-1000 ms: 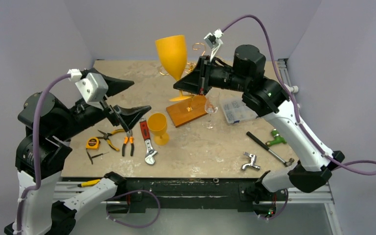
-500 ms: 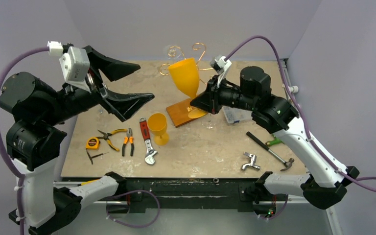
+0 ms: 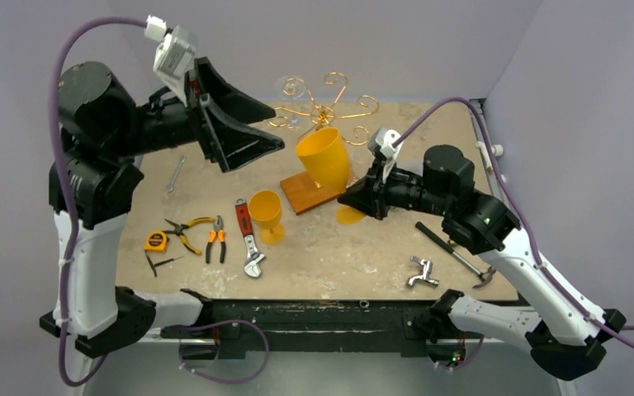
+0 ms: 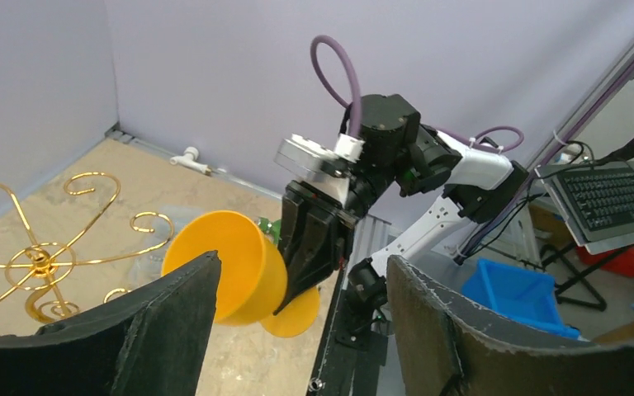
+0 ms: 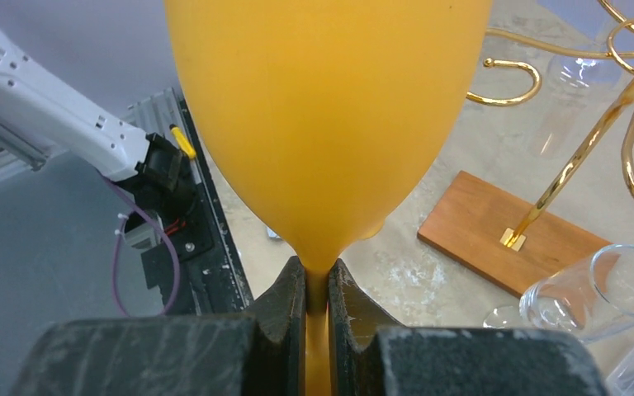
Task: Take the wine glass off the wine glass rack
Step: Place the wine glass at the center of the board.
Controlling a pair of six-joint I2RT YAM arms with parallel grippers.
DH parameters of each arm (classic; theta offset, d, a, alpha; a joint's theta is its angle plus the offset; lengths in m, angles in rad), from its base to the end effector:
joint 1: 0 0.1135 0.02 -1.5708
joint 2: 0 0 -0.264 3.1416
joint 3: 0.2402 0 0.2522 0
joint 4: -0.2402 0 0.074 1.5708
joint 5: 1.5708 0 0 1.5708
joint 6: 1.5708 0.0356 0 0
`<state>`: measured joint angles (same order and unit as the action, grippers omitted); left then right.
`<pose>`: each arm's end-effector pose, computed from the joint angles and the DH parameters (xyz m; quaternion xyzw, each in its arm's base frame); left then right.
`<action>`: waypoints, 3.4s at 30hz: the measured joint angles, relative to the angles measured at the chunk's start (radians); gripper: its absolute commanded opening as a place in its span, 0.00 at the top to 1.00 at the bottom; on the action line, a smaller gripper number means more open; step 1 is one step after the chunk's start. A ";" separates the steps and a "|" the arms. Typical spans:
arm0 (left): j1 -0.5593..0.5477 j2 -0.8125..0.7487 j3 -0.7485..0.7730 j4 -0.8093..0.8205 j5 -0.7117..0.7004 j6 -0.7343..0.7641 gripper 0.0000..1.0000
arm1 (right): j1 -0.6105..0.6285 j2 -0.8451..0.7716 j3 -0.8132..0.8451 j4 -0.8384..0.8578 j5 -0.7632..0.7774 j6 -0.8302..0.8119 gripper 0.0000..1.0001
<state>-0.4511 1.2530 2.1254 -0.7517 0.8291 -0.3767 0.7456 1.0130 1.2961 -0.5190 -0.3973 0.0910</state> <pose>0.1203 -0.0874 0.6023 0.3238 0.5954 -0.5201 0.5198 0.1395 0.1476 0.4386 -0.3632 0.6898 0.3881 0.4915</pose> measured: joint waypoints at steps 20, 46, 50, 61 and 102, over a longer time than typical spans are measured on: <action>0.026 0.198 0.087 -0.060 0.134 -0.168 0.43 | 0.001 -0.066 -0.087 0.027 -0.067 -0.173 1.00; -0.129 0.180 -0.076 -0.142 -0.129 -0.129 0.51 | 0.001 -0.034 -0.034 -0.024 -0.047 -0.171 1.00; -0.133 0.173 -0.076 -0.134 -0.131 -0.128 0.50 | 0.001 -0.032 -0.034 -0.028 -0.039 -0.170 1.00; -0.133 0.127 -0.138 -0.133 -0.133 -0.128 0.49 | 0.001 -0.022 -0.034 -0.027 -0.039 -0.170 1.00; -0.154 0.081 -0.243 -0.093 -0.074 -0.116 0.75 | 0.006 0.068 0.000 -0.016 -0.071 -0.153 1.00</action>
<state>-0.6052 1.3338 1.8824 -0.8448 0.7551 -0.4927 0.7513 1.0805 1.2961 -0.5350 -0.4679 -0.0616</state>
